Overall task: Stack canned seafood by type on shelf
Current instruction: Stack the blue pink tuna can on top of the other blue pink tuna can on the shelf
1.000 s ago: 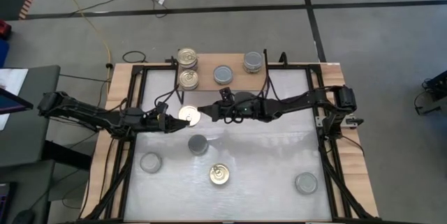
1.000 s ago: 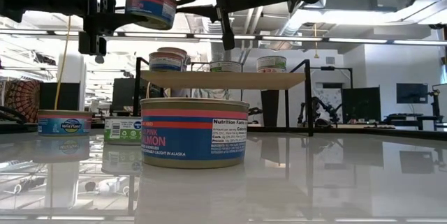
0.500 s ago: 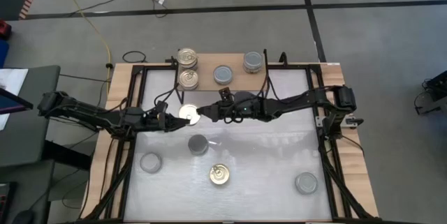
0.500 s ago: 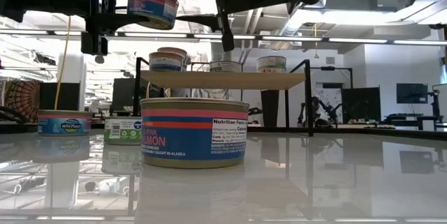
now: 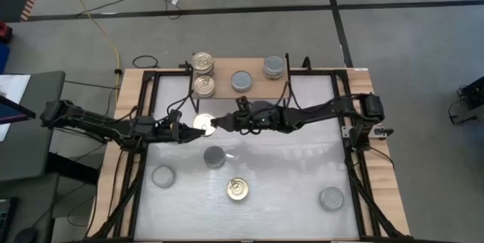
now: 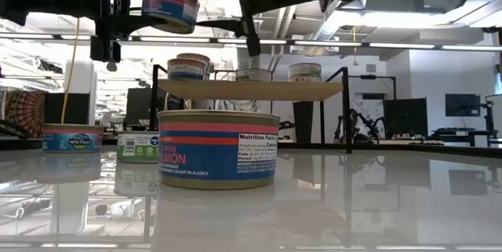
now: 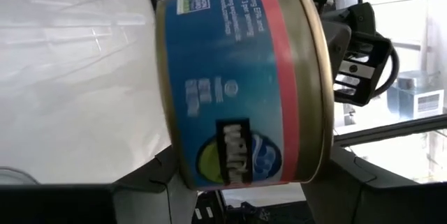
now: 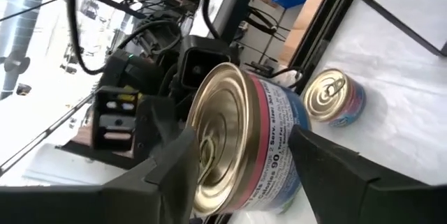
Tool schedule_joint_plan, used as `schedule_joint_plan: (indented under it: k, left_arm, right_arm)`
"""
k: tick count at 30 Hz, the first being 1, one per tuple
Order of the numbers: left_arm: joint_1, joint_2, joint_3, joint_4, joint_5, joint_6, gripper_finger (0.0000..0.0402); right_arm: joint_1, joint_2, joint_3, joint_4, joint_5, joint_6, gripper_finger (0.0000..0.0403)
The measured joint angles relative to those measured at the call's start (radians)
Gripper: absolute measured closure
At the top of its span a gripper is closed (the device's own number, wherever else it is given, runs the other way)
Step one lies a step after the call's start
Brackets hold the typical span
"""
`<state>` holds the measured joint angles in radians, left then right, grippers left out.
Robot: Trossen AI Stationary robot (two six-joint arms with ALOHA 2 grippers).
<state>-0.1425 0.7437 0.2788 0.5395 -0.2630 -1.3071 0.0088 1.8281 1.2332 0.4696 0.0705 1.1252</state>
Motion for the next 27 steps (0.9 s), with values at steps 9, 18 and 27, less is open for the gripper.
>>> schedule_joint_plan:
  k: [9,18,27]
  left_arm:
    - [0.000,-0.001,-0.001,-0.007,0.010,-0.008,0.0200]
    - [0.000,0.001,-0.001,-0.006,0.006,-0.011,0.0200]
    - [0.001,-0.012,0.001,0.010,-0.001,-0.006,0.0200]
  right_arm:
    - [0.000,0.075,0.088,0.001,-0.021,0.024,0.0172]
    - [-0.011,0.062,0.089,-0.110,-0.080,0.022,0.0181]
    - [-0.045,0.023,0.086,-0.135,-0.187,-0.004,0.0179]
